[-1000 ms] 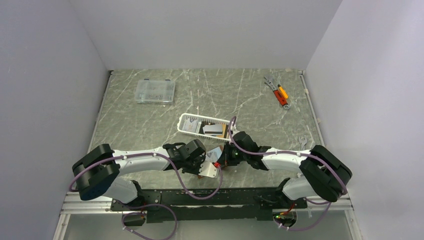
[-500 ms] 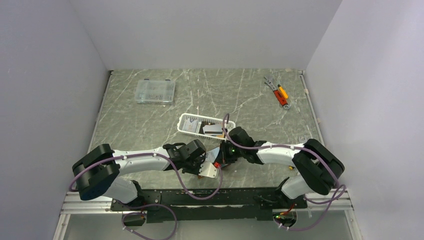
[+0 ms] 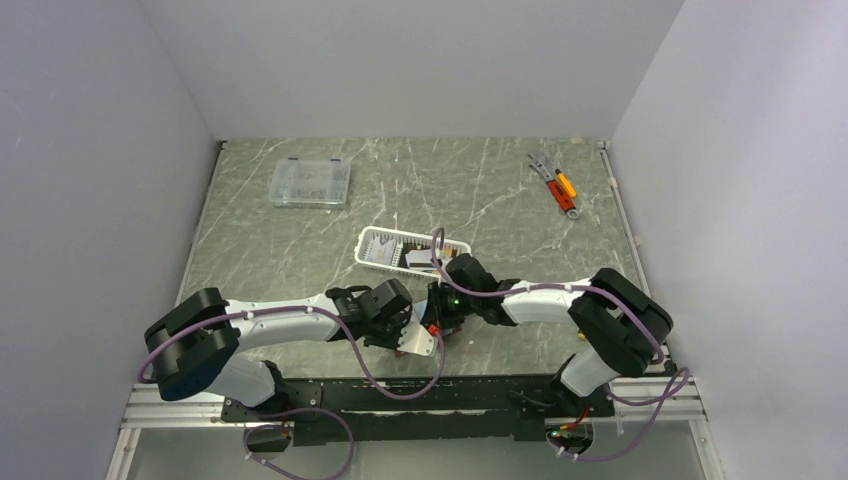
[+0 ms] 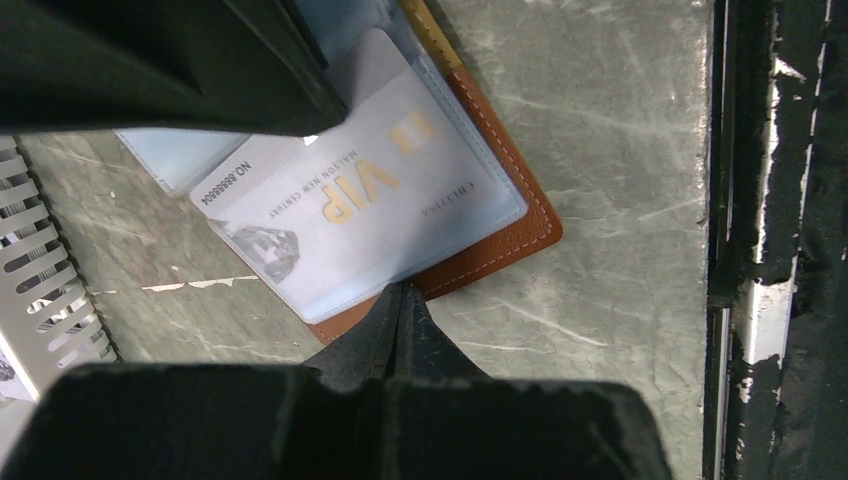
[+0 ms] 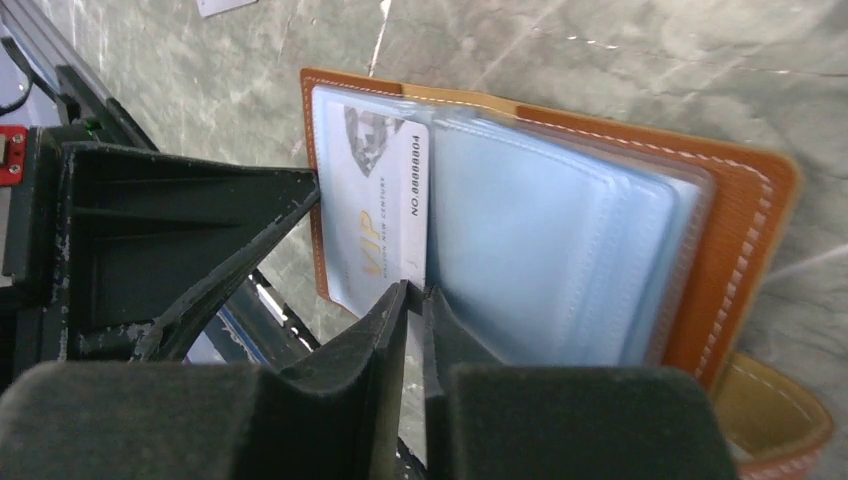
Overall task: Put the credit cards into the card holder
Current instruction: Insert the credit card into the card holder.
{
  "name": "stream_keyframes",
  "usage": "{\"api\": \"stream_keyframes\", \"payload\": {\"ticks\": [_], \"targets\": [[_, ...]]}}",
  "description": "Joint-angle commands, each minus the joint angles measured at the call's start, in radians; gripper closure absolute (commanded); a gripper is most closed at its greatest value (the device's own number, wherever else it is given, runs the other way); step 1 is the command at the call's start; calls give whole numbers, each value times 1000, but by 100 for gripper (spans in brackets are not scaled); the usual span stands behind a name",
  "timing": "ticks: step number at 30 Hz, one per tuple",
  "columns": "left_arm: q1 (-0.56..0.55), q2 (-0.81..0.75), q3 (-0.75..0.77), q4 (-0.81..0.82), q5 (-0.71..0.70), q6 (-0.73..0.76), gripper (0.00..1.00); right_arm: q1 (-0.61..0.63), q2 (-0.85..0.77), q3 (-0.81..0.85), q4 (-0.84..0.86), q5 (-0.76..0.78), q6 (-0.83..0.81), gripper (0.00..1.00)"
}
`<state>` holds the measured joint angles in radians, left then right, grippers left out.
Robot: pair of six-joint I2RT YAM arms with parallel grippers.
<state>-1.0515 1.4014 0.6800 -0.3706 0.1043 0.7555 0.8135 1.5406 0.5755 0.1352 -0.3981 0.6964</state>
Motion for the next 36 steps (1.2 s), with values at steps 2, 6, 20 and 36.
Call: {"api": "stream_keyframes", "payload": {"ticks": [2,6,20,36], "targets": [[-5,-14,-13,18,-16,12,100,28,-1,29,-49,44,10,77],[10,-36,-26,20,-18,27,100,2,-66,43,-123,104,-7,68],[28,-46,-27,23,-9,38,100,37,-29,123,-164,210,39,98],[28,-53,-32,38,-6,37,100,117,-19,85,-81,245,138,100]]}}
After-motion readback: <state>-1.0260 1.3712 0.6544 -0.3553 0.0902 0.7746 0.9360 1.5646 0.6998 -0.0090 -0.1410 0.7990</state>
